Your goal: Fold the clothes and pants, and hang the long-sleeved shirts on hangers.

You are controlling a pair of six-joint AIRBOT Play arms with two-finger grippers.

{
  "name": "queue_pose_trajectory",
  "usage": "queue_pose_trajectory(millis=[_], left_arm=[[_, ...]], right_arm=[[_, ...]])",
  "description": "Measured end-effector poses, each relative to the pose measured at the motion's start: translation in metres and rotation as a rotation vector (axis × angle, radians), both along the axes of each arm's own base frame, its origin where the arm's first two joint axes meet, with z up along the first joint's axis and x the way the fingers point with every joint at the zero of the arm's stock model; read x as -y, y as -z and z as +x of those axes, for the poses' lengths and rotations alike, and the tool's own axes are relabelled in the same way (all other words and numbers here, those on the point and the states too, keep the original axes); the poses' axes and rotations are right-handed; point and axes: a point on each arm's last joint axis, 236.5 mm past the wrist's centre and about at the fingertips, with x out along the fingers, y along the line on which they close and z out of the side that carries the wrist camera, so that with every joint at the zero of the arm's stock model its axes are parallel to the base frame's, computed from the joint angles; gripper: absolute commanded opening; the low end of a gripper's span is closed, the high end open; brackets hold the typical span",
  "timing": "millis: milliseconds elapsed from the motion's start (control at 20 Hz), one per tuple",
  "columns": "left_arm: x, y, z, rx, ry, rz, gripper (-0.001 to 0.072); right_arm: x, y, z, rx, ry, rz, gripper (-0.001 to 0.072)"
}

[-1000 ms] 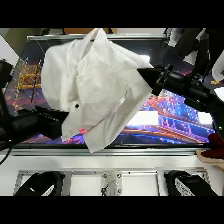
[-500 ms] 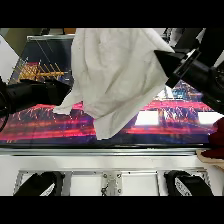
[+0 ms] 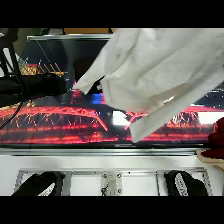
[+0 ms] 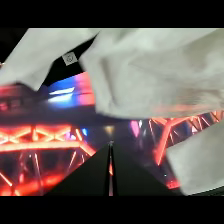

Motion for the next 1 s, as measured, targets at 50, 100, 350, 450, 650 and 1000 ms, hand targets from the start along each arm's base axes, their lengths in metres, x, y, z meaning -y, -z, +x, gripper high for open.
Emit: queue_pose_trajectory(millis=[50,100,350,450,650,1000], left_arm=[[0.001,0.004,0.003,-0.010,0.001,0.005,0.0017],[0.002,0.008,0.005,-0.018,0.003,0.010,0.0017],[0.007,0.022,0.016,-0.050,0.009,0.027,0.0017],[0.009,0.024,0.020,-0.046,0.010,0.027,0.0016],[0.010,0.022,0.025,-0.029,0.013,0.026,0.0016],[0.011,0.022,0.027,-0.018,0.020,0.031,0.0016]], right_arm=[[0.025,0.000,-0.006,-0.009,0.085,-0.004,0.0007],[0.054,-0.001,-0.014,-0.018,0.182,-0.008,0.0006],[0.161,-0.022,-0.072,-0.040,0.584,-0.056,0.0006],[0.192,-0.038,-0.096,-0.039,0.715,-0.079,0.0007],[0.235,-0.072,-0.131,-0.016,0.900,-0.094,0.0006],[0.271,-0.129,-0.174,0.061,1.076,-0.105,0.0007]])
